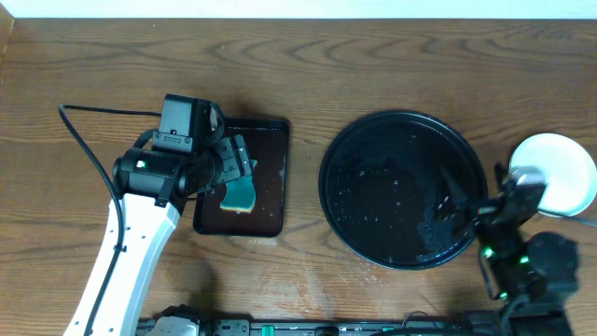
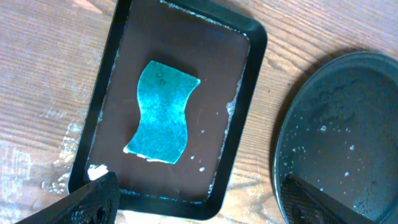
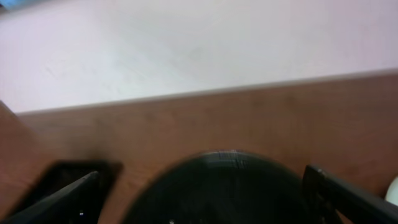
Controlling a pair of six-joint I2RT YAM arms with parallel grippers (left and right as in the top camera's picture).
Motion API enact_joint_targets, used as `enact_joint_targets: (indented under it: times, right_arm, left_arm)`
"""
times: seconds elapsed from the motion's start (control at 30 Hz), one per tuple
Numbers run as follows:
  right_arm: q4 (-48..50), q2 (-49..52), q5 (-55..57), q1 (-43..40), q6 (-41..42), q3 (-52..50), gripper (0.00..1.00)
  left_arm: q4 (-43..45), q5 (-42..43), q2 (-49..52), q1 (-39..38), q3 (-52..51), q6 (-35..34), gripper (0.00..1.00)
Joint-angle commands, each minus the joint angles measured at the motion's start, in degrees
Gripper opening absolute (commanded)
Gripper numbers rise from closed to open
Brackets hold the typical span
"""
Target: Clean dirty plates on tray and stack at the side
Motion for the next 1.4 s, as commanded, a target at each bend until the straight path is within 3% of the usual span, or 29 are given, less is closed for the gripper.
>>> enact_joint_targets:
  times: [0.0,0.23,0.53,1.37]
  right_arm:
    - [0.74,-7.52,1.86,0.81,1.11,-8.52,0.99]
    - [1.31,-22.05,6.62,3.74,1.05,-19.98,0.99]
    - [15.21,-21.84,8.07,4.72,1.07,-28.87,0.99]
    - [14.84,-21.84,7.98,6.49,1.07,-28.70,0.99]
  left_arm:
    - [-0.13,-0.13,0.26,0.26,0.68,-0.07,0.83]
    - [-0.13,-0.13,0.26,0.26,0.68,-0.07,0.83]
    - [-0.13,-0.13,0.26,0.26,0.68,-0.07,0.83]
    - [-0.13,-0.15,0.24,0.26,0.68,-0.07,0.83]
